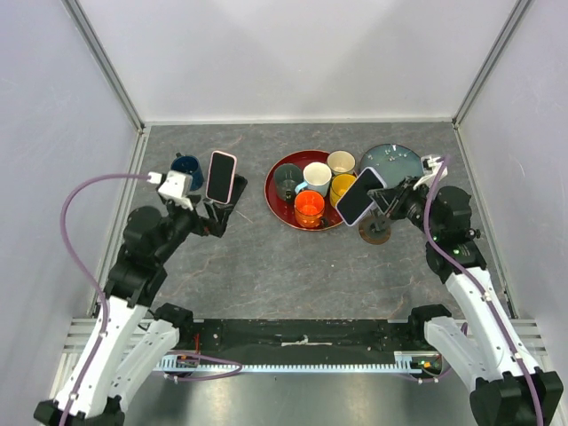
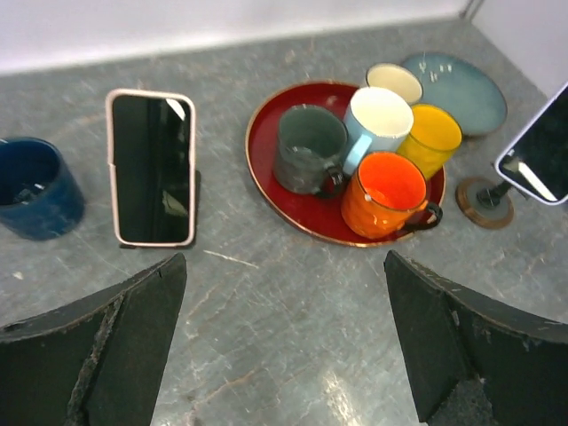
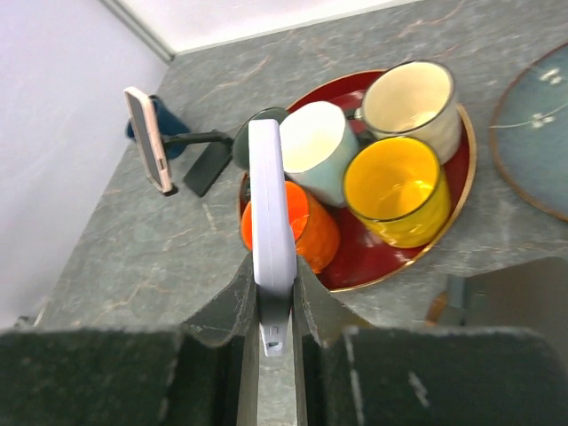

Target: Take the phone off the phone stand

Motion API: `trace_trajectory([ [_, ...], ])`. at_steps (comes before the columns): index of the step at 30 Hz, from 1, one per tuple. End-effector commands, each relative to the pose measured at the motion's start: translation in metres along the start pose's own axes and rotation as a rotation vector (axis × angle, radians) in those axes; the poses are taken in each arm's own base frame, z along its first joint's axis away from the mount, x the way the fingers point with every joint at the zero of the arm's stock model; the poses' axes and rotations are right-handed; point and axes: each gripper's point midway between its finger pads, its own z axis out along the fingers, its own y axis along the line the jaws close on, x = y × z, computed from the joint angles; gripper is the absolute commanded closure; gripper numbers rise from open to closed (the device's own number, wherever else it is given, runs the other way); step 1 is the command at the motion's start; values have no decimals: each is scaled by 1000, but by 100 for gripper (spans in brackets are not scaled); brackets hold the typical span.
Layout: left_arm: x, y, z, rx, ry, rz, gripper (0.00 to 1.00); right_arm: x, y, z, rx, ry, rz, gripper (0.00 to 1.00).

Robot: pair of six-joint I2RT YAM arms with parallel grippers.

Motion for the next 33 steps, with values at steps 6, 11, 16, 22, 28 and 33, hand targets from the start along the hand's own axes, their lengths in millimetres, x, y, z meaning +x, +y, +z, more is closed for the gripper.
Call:
trace_trajectory([
  [6, 21, -54, 39, 168, 197, -93, 0, 19, 49, 20, -255, 0, 146, 100],
  [11, 19, -96, 49, 224, 220, -51, 0, 46, 53, 32, -255, 91, 246, 100],
  [16, 30, -129, 60, 248, 260, 13, 0, 63, 61, 38, -256, 148, 299, 100],
  [22, 42, -167, 68, 297, 283, 90, 0, 80, 72, 43, -272, 208, 336, 100],
  [28, 60, -190, 78, 277, 330, 205, 0, 86, 85, 44, -307, 236, 346, 100],
  [33, 75, -197, 80, 244, 382, 256, 0, 88, 88, 43, -316, 238, 356, 100],
])
